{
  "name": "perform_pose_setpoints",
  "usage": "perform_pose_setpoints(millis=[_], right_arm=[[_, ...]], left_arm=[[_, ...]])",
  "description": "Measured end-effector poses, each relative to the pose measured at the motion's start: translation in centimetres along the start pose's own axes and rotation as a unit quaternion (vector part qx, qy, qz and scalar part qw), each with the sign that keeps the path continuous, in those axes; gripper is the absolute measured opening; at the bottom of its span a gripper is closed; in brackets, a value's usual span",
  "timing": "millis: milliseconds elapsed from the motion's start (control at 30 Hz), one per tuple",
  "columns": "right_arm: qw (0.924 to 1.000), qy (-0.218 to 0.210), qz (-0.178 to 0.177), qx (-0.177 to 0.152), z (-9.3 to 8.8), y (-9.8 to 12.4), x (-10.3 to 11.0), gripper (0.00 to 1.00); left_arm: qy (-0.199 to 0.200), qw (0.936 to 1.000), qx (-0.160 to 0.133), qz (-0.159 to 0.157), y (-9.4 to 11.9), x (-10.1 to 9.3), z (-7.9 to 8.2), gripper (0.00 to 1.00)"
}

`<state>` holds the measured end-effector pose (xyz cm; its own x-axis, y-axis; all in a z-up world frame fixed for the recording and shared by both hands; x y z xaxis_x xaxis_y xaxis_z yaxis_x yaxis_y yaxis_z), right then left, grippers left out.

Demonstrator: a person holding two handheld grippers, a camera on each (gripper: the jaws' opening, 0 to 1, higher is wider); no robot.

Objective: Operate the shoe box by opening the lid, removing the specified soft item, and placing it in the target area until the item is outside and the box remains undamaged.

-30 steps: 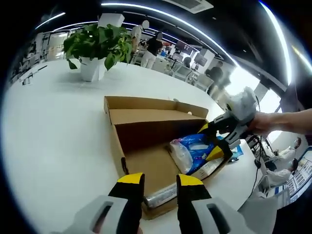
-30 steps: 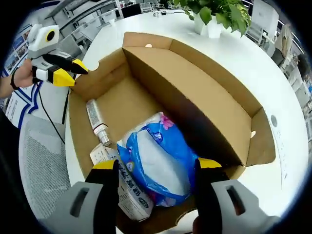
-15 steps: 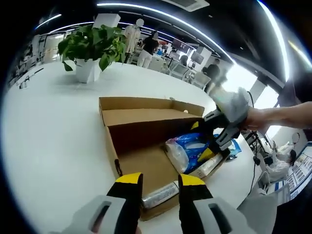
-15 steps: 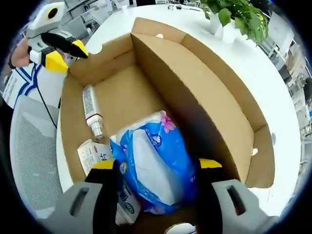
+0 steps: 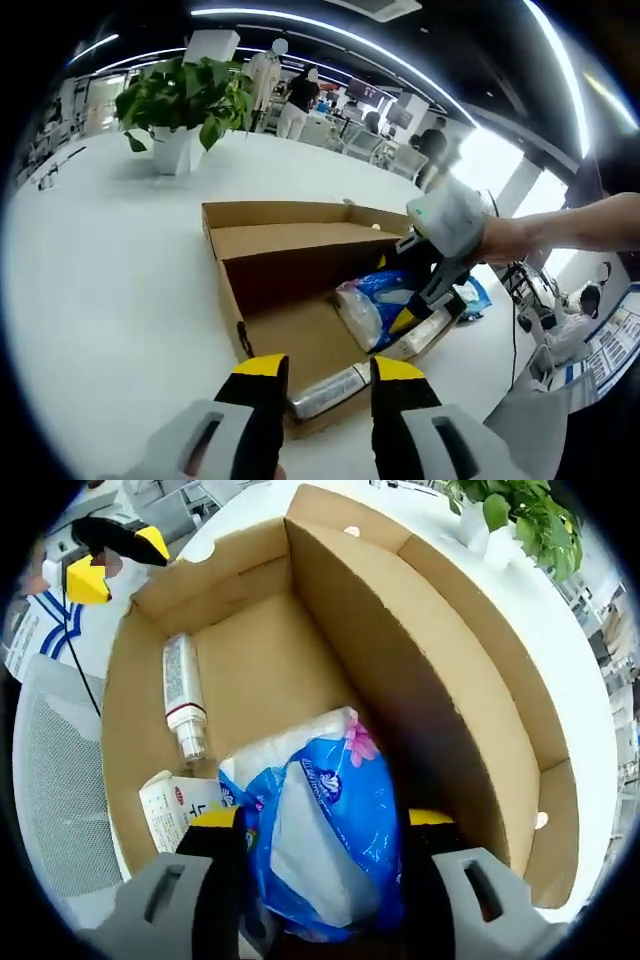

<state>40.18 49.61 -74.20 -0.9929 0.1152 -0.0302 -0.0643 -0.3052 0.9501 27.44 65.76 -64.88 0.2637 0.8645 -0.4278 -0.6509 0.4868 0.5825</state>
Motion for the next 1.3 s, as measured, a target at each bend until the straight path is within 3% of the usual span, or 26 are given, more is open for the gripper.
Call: perform_pose_setpoints(millis=[333, 500, 767, 900, 1100, 1300], right_arm=[[0.9990, 0.000, 0.044, -0.008, -0.3, 0.0, 0.2, 0.59], [0.9986, 0.008, 0.053, 0.004, -0.2, -0.3, 0.5, 0.62], [0.9985, 0.031, 0.031, 0.032, -0.2, -1.3, 1.1, 0.62], [0.9992, 0.031, 0.015, 0.021, -0.4, -1.5, 0.8, 0.60], [0.9999, 0.014, 0.001, 0.004, -0.5, -1.2, 1.4, 0.44], [0.9997, 0.020, -0.013, -0.009, -0.3, -0.3, 1.9, 0.37]], left_arm=[[0.000, 1.0000, -0.003, -0.006, 0.2, -0.6, 0.1, 0.33], [-0.003, 1.0000, -0.001, -0.006, 0.3, -0.4, 0.2, 0.33], [-0.001, 1.0000, -0.005, -0.007, 0.1, 0.4, 0.5, 0.33], [0.001, 1.0000, -0.006, -0.007, -0.1, 0.7, 0.5, 0.33], [0.007, 0.9999, -0.010, -0.008, 0.1, 0.8, 0.4, 0.32], [0.011, 0.9998, -0.013, -0.003, 0.9, 1.0, 0.2, 0.32]])
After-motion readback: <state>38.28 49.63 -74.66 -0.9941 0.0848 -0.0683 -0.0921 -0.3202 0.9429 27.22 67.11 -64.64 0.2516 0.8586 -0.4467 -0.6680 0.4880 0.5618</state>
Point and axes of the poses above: the point that each gripper's makers call its tool centre point, and the gripper's own axes: y roughly backward along the fingers, x roughly to its left, z roughly out of its top, the point moved 4 cm from there along y, roughly backward along the fingers, and after that the axes turned 5 degrees about -z, right-handed, at the moved point
